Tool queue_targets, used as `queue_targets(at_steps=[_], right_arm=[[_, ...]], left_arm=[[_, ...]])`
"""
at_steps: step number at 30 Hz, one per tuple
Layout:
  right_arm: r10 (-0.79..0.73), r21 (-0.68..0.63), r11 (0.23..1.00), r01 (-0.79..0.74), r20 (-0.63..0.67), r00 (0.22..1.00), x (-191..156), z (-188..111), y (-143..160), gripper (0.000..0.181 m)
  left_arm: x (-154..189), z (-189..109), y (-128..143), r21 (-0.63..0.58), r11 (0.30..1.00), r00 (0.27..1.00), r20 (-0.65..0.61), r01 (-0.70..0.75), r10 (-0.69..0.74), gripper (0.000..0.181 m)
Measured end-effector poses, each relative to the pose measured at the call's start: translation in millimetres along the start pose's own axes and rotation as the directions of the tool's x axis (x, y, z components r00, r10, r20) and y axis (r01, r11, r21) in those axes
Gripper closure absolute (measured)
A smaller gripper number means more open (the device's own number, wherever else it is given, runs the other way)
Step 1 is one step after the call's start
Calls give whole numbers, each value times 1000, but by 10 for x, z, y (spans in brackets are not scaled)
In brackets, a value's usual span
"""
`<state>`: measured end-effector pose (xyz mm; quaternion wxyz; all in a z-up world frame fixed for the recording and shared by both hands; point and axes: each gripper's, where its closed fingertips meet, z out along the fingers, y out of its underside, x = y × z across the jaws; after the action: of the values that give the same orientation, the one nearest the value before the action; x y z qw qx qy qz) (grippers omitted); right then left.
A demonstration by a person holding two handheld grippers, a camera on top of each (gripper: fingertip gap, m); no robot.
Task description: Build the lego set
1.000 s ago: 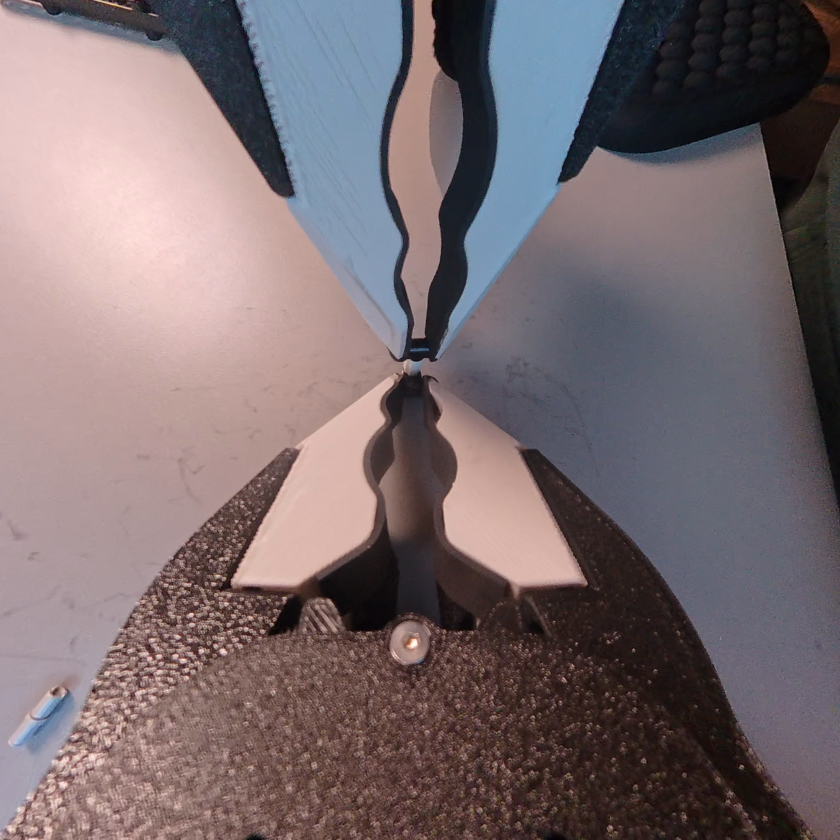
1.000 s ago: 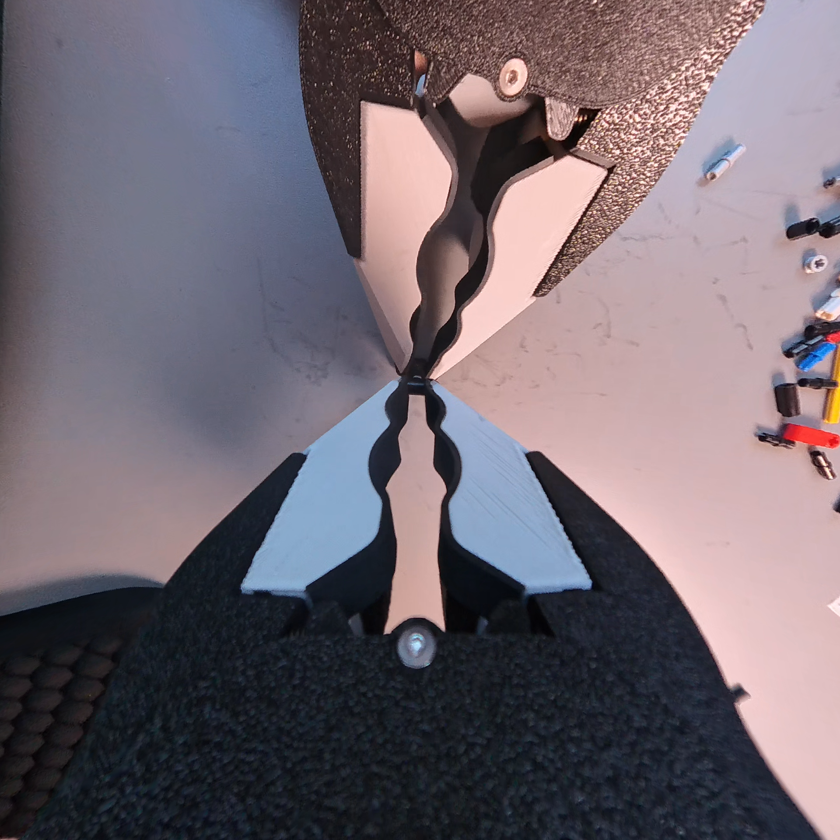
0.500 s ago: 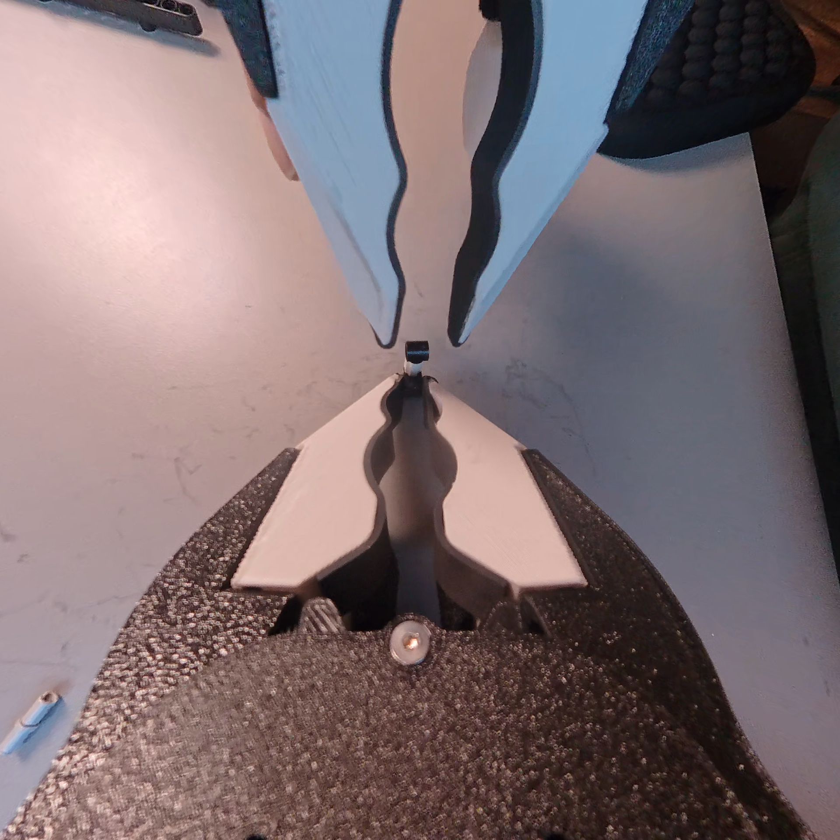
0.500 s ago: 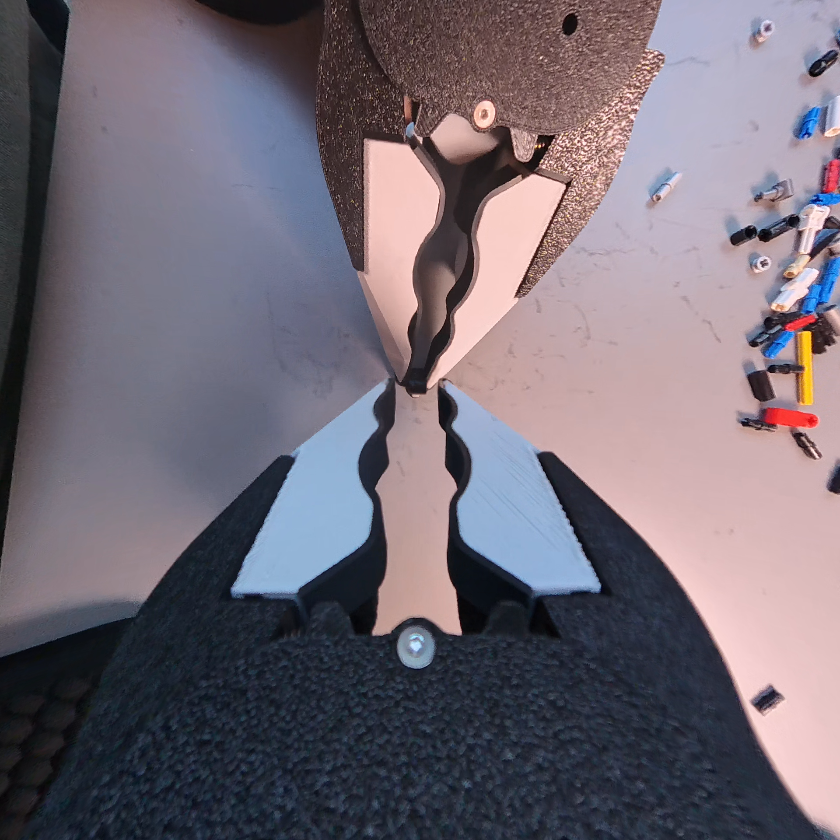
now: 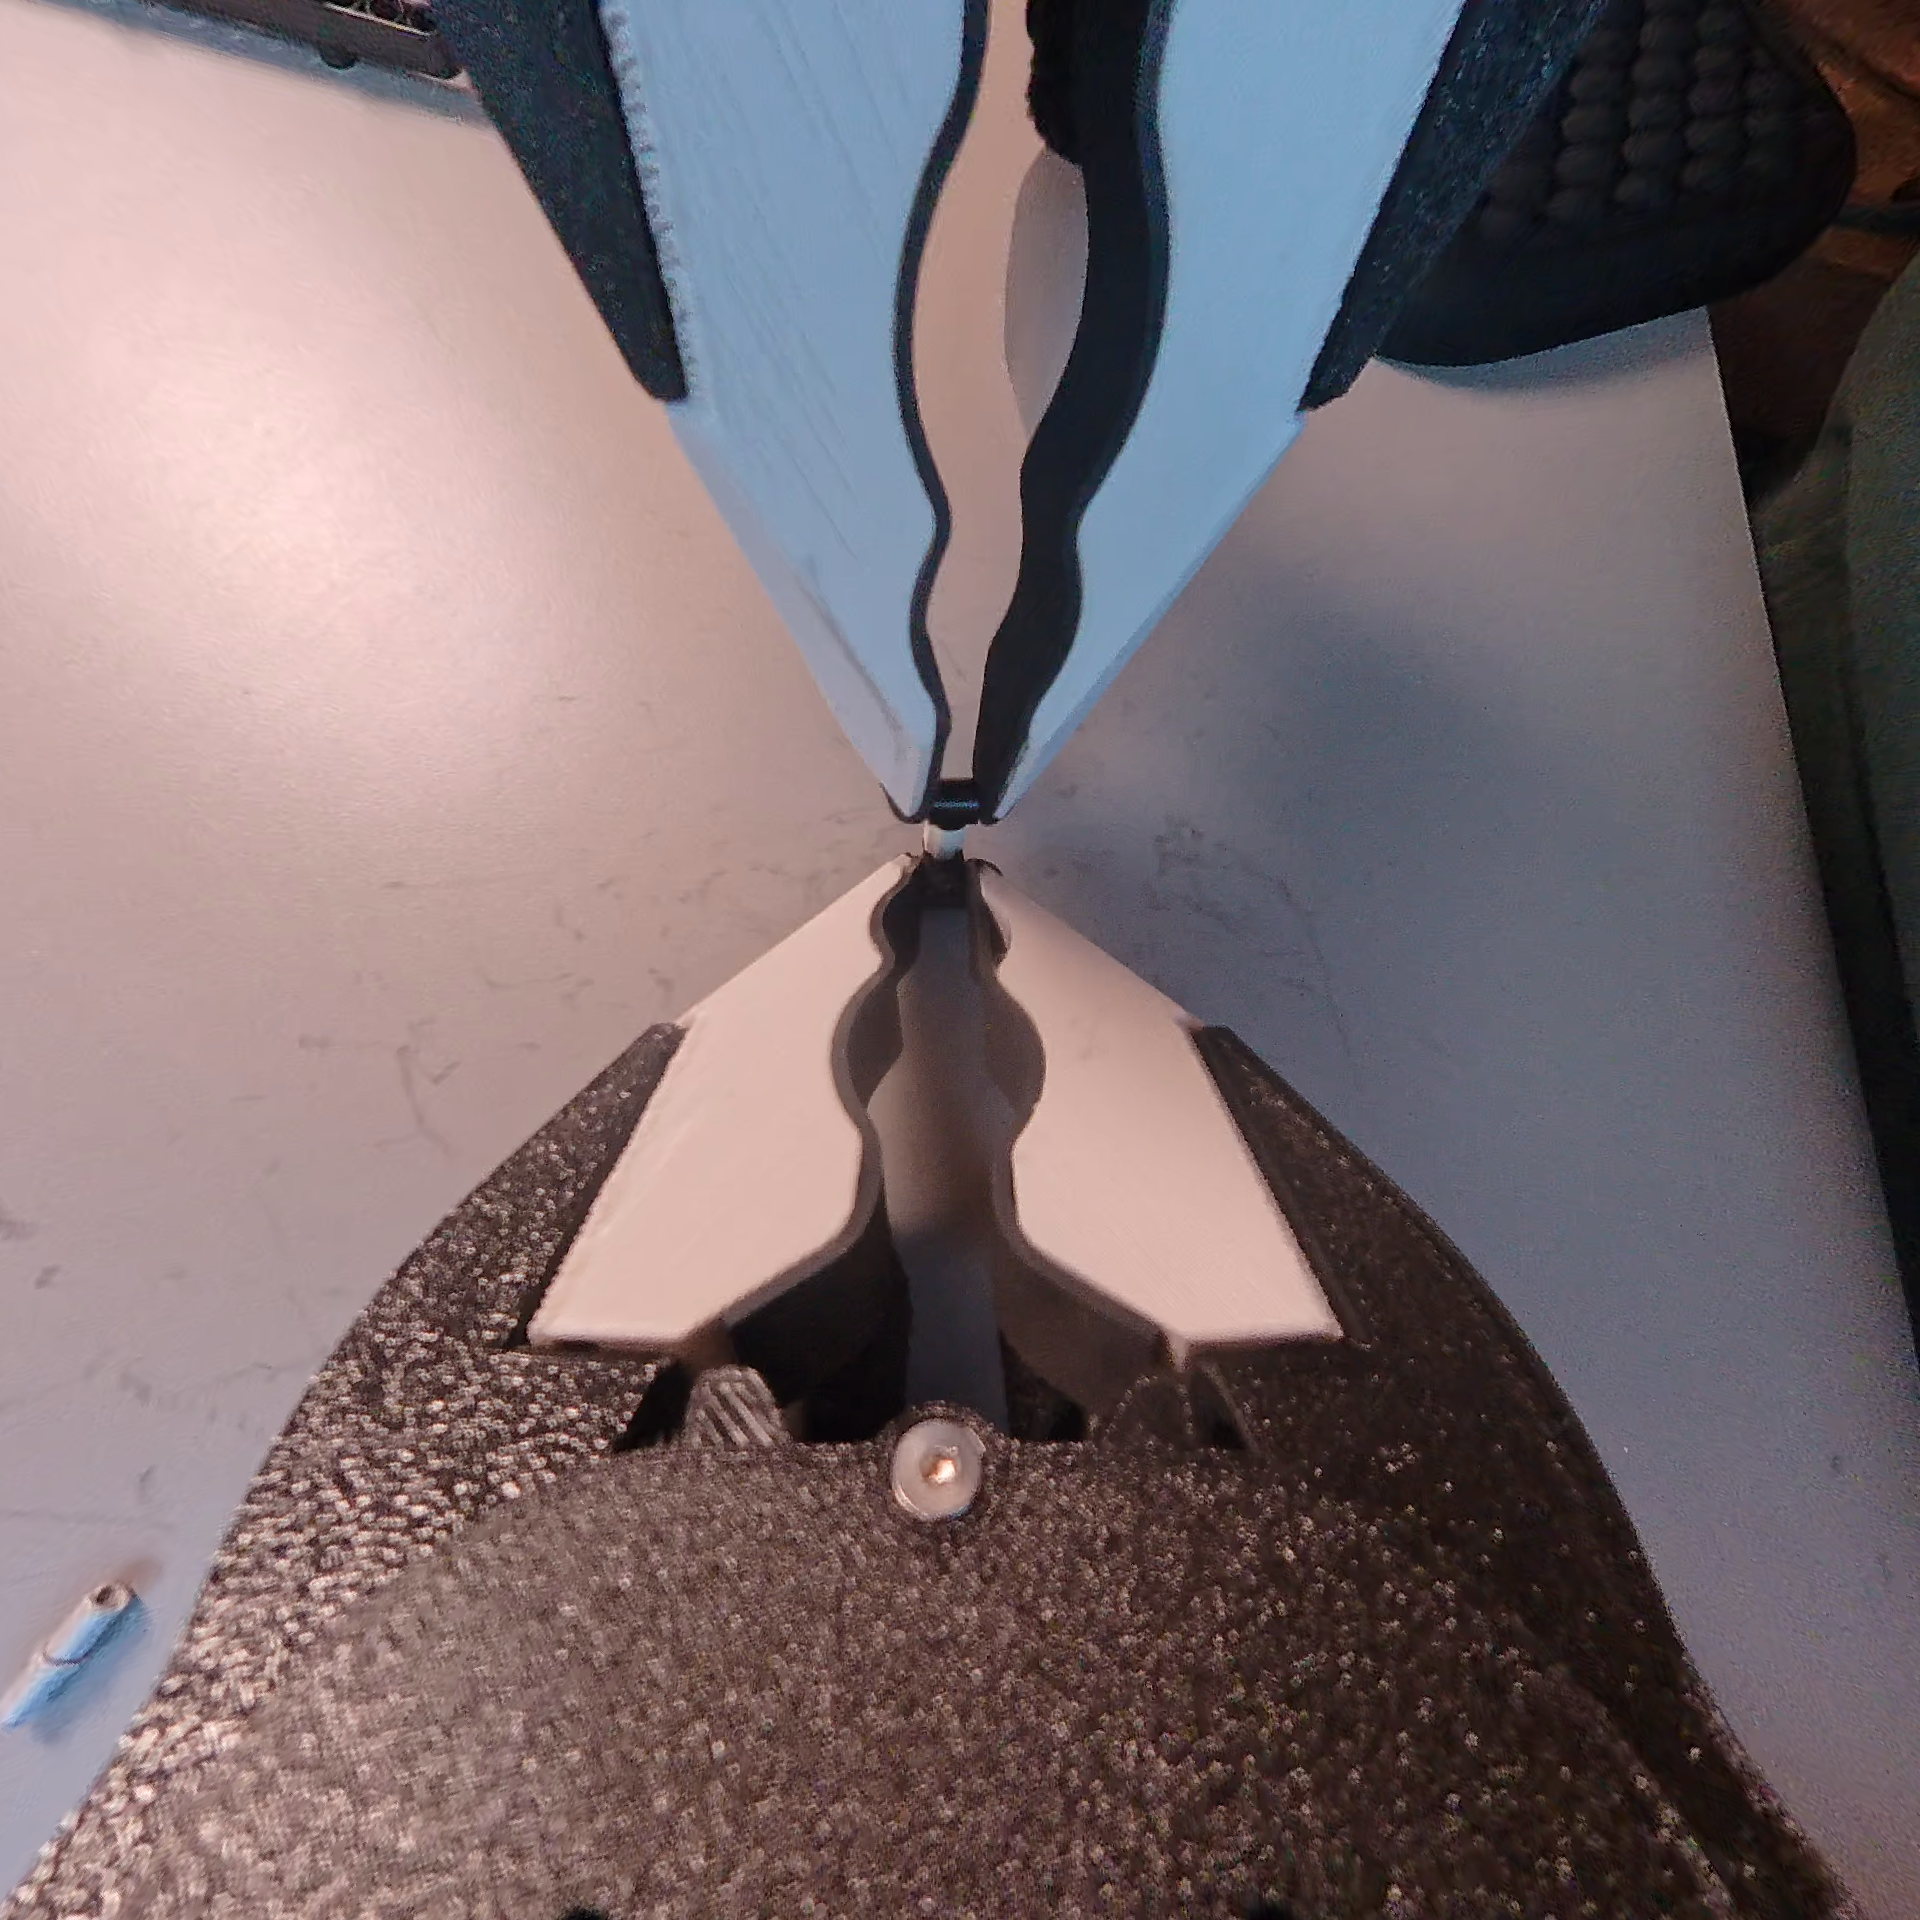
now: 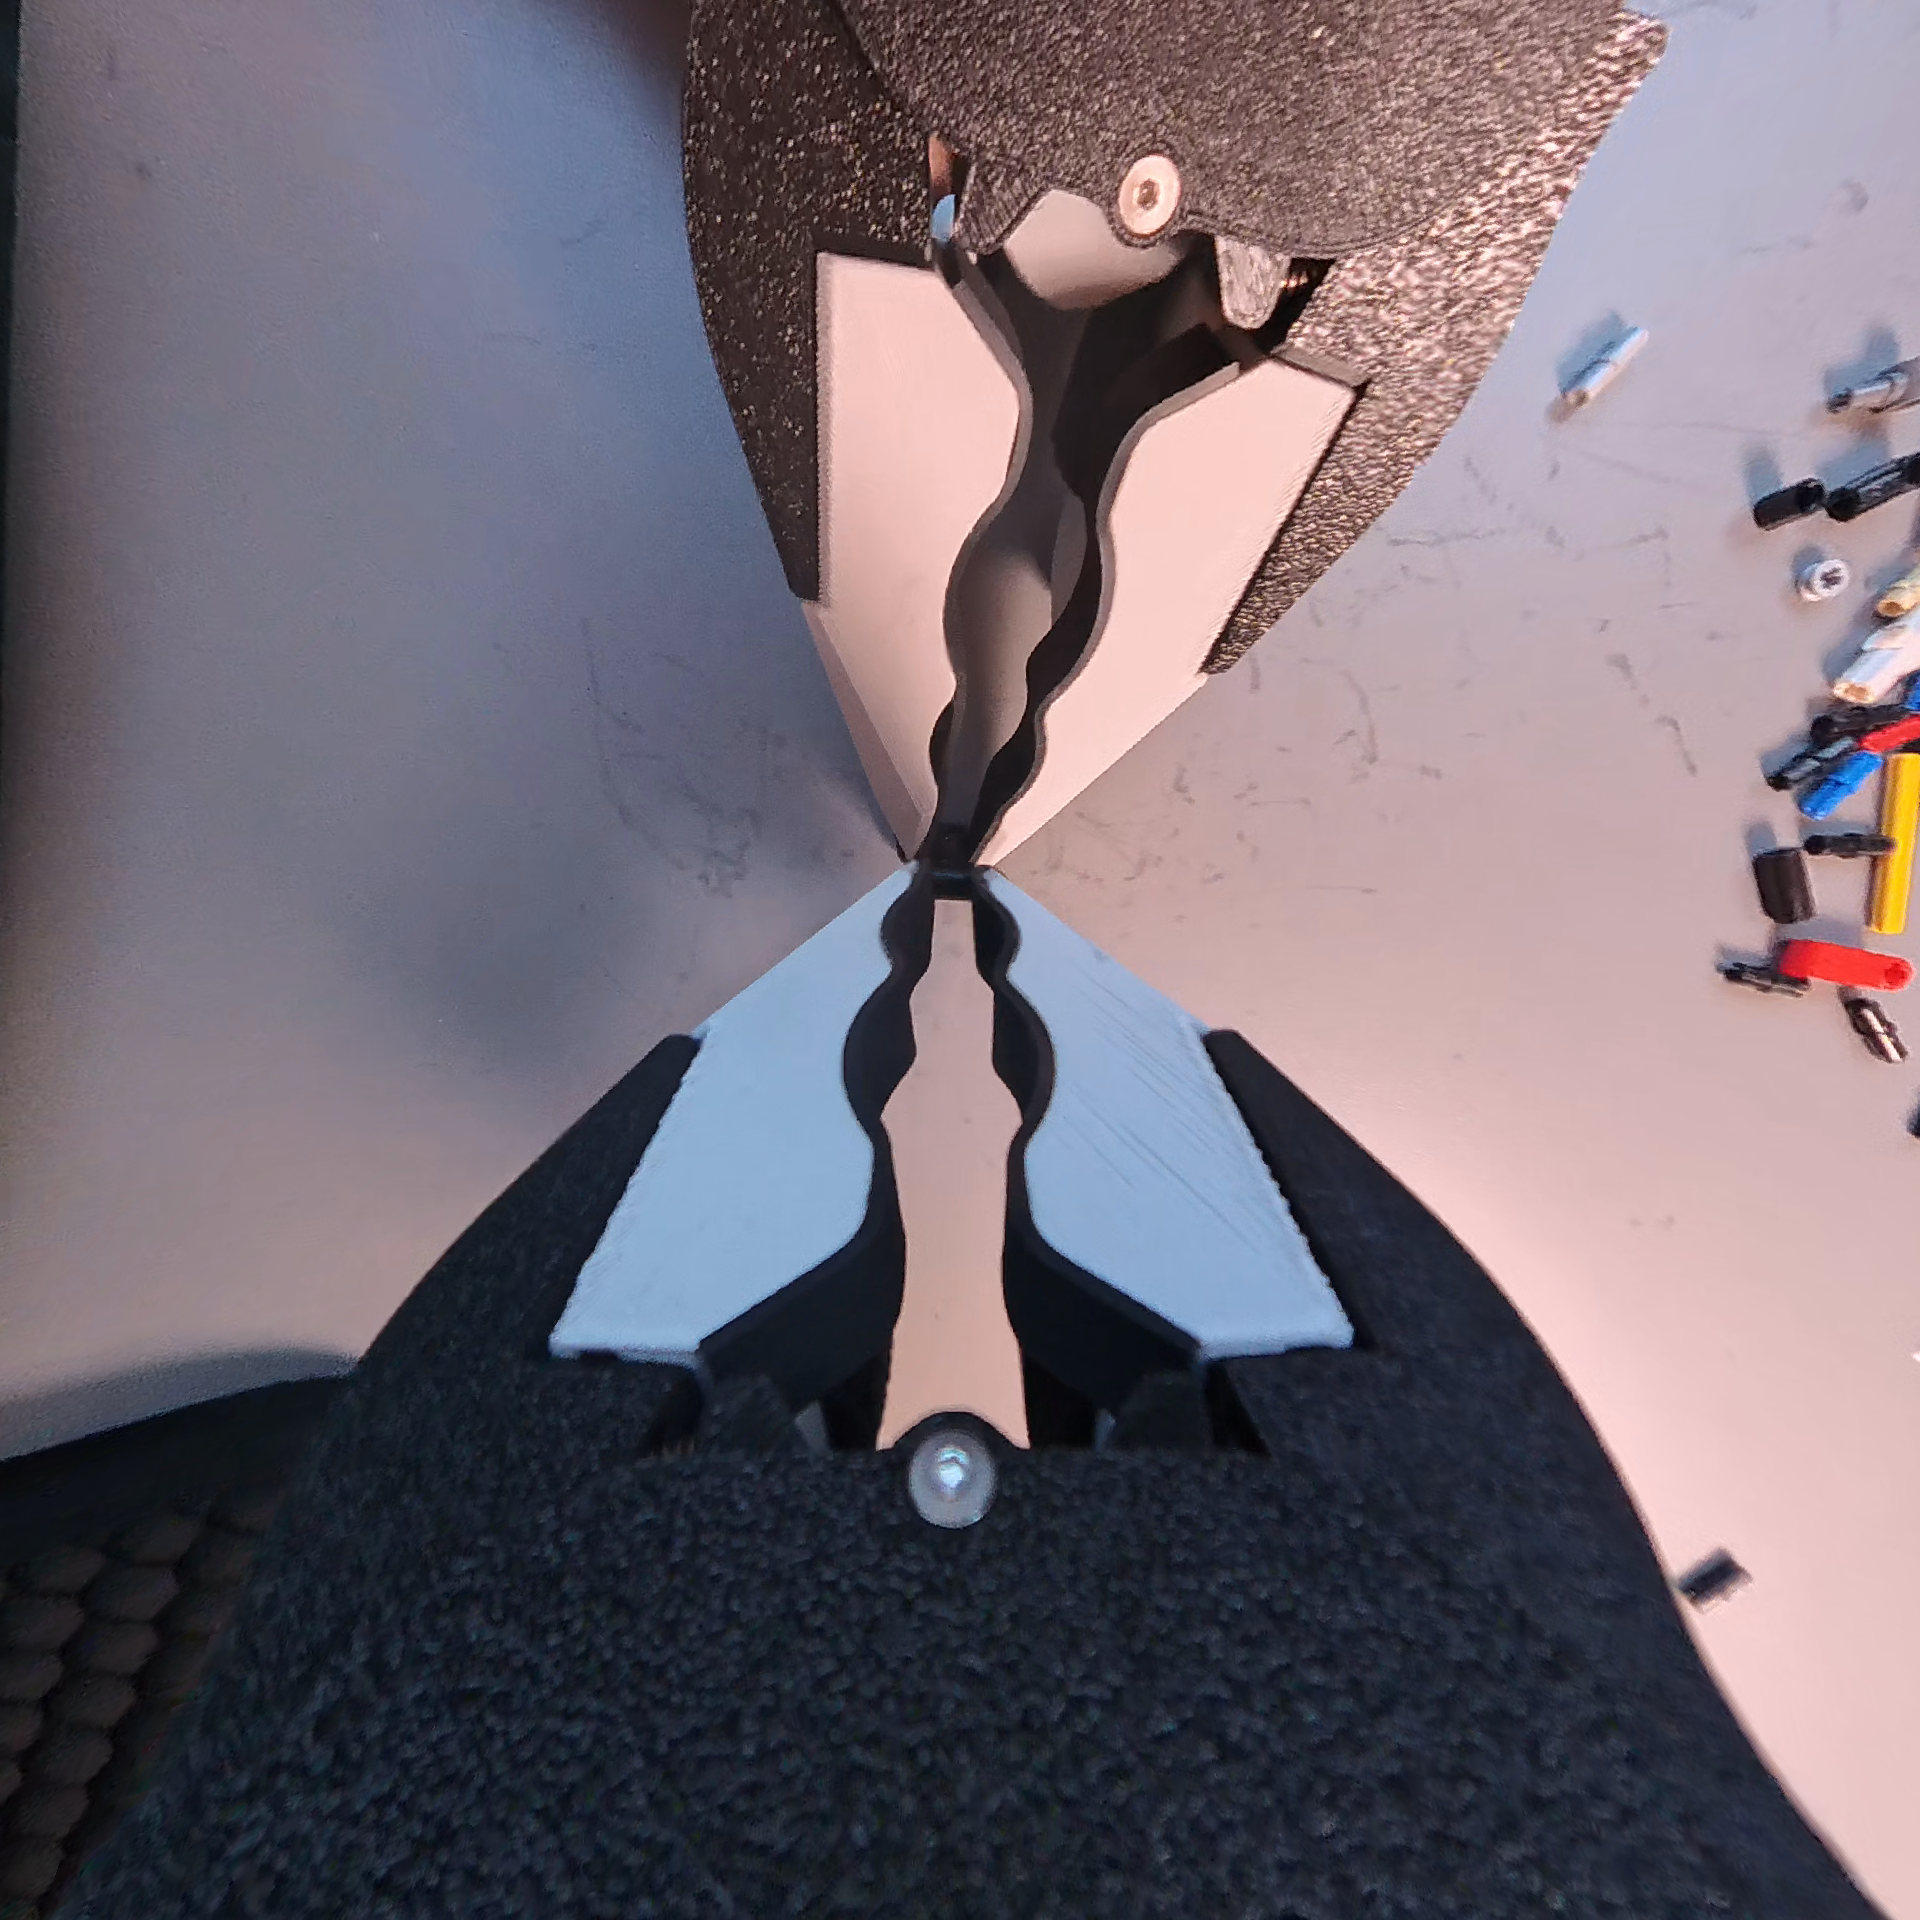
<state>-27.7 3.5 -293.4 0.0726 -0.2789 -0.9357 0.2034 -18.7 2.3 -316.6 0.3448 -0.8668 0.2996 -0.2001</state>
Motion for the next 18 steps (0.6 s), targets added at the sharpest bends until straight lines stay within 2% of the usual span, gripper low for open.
queue_targets(at_steps=[1,3,4,5,6,8,11,14,16,18], right_arm=[[5,21,1000,-4,-20,1000,2,-3,-7,174],[16,77,997,-9,-92,996,25,-27,-8,169],[43,128,991,-29,-111,993,10,-65,-32,154],[81,182,982,-56,-128,989,2,-132,-55,148],[113,227,971,-73,-170,979,26,-225,-49,145],[139,233,970,-67,-309,941,125,-434,136,145],[198,186,975,-122,-471,860,282,-830,638,145],[267,164,964,-210,-598,756,502,-1409,1205,144],[257,63,957,-283,-639,725,618,-1707,1684,134],[194,-95,940,-327,-640,743,724,-1877,2164,126]], left_arm=[[-1,-1,-1,0,1000,1000,1,0,0,173],[-3,-9,-1,3,1000,1000,4,-1,1,173],[-5,-18,7,4,1000,1000,6,0,0,173],[-18,-33,19,4,1000,1000,13,3,-4,173],[-40,-52,33,5,1000,1000,23,9,-9,173],[-118,-103,62,4,1000,998,60,29,-29,173],[-263,-176,105,-4,998,990,126,61,-60,173],[-343,-216,137,-7,998,985,158,69,-67,173],[-361,-226,144,-3,997,985,157,76,-75,173],[-362,-228,146,2,997,986,150,72,-71,173]])
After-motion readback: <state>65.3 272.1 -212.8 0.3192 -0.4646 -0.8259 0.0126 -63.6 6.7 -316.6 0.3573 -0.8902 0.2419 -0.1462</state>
